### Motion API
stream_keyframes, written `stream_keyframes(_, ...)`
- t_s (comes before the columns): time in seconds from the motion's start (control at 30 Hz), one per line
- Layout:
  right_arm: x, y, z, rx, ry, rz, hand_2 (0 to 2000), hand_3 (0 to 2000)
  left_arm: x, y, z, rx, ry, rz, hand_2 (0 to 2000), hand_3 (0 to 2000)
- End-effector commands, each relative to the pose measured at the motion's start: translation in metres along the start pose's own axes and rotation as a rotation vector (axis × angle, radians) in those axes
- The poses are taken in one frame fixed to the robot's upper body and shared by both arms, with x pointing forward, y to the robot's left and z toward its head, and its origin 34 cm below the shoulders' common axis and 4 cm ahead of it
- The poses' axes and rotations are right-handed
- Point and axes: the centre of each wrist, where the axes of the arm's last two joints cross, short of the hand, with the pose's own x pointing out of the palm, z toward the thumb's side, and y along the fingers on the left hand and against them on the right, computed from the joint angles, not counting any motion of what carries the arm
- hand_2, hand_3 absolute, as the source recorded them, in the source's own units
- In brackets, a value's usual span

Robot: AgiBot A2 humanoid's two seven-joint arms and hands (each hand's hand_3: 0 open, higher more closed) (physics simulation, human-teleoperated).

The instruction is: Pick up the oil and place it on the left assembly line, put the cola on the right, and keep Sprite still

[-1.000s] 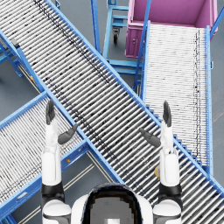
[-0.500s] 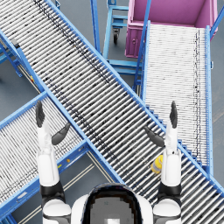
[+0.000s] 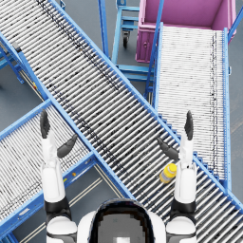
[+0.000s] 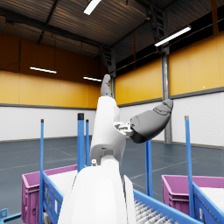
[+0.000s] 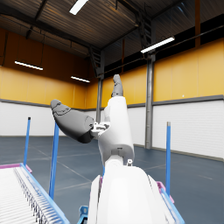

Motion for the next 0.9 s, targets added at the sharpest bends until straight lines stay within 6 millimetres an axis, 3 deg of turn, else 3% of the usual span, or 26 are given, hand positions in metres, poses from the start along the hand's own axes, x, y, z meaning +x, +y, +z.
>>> stream_keyframes(0.03, -0.0001, 0.0002, -0.0001, 0.001, -0.001, -0.001, 0, 0, 0.0005, 0.0002, 0.0013, 0.005, -0.001, -0.001, 0, 0)
stream_keyframes(0.43, -0.0013, 0.0072, -0.0002, 0.011, -0.005, -0.017, 0, 0, -0.0006, -0.0032, 0.0019, 0.004, -0.005, 0.011, 0, 0)
stream_keyframes(0.63, -0.003, -0.0009, 0.0013, -0.008, -0.003, -0.021, 0, 0, 0.0025, 0.0009, 0.0036, 0.017, -0.01, 0.0, 0, 0)
stream_keyframes(0.9, 0.0, 0.0079, -0.0042, 0.026, -0.014, -0.021, 0, 0, 0.003, -0.0052, -0.0002, -0.005, -0.017, 0.007, 0, 0)
